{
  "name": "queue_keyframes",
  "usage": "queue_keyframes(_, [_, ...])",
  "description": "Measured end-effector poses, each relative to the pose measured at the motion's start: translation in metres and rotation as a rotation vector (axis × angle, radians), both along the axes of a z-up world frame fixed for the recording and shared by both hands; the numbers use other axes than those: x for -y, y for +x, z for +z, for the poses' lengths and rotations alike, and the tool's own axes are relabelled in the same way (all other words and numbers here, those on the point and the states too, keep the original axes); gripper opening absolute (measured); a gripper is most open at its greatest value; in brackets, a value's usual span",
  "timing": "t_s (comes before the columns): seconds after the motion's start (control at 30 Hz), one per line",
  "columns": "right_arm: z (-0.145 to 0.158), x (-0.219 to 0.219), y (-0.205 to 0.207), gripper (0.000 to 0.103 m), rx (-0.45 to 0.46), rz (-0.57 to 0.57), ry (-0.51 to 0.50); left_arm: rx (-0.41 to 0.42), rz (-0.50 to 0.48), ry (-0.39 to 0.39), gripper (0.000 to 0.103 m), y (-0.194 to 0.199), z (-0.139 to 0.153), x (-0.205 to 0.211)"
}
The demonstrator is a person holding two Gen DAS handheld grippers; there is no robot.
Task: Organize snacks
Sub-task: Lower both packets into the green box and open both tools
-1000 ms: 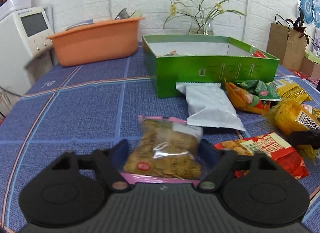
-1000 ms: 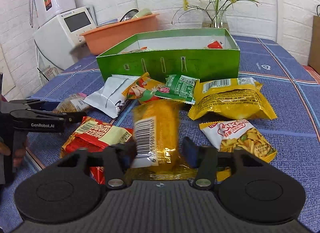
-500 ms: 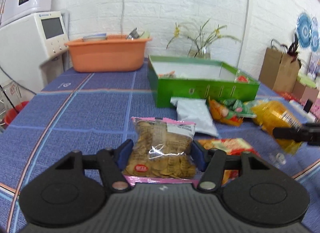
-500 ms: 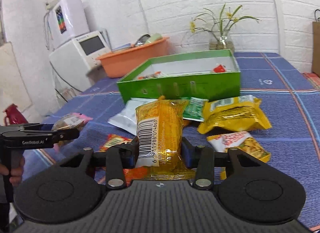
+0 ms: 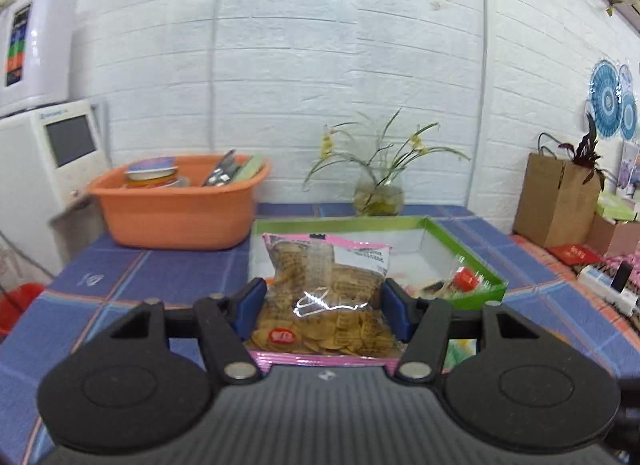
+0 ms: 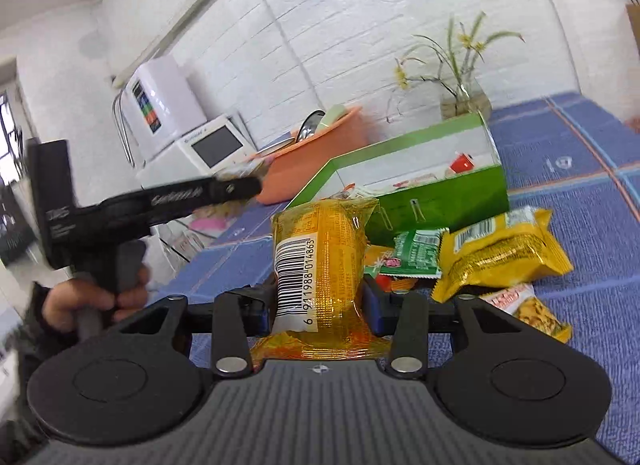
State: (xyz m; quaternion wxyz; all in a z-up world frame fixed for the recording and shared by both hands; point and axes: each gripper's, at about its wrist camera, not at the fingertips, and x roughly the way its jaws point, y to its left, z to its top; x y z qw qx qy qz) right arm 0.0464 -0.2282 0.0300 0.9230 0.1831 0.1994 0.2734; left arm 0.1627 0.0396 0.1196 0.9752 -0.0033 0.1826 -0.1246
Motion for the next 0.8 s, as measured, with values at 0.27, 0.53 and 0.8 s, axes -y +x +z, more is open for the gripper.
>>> queue_keyframes(0.27, [0.009, 0.045, 0.030, 0.072, -0.043, -0.197, 0.038, 0.039, -0.006, -0.065, 0.061, 0.062, 0.015, 0.032])
queue_keyframes(0.53, [0.036, 0.004, 0.109, 0.072, 0.129, -0.280, -0.075, 0.024, 0.097, -0.011, 0.061, 0.091, -0.012, 0.031])
queue_keyframes(0.8, [0.023, -0.034, 0.179, 0.072, 0.026, -0.243, -0.199, -0.062, 0.125, -0.028, 0.061, 0.121, -0.040, 0.021])
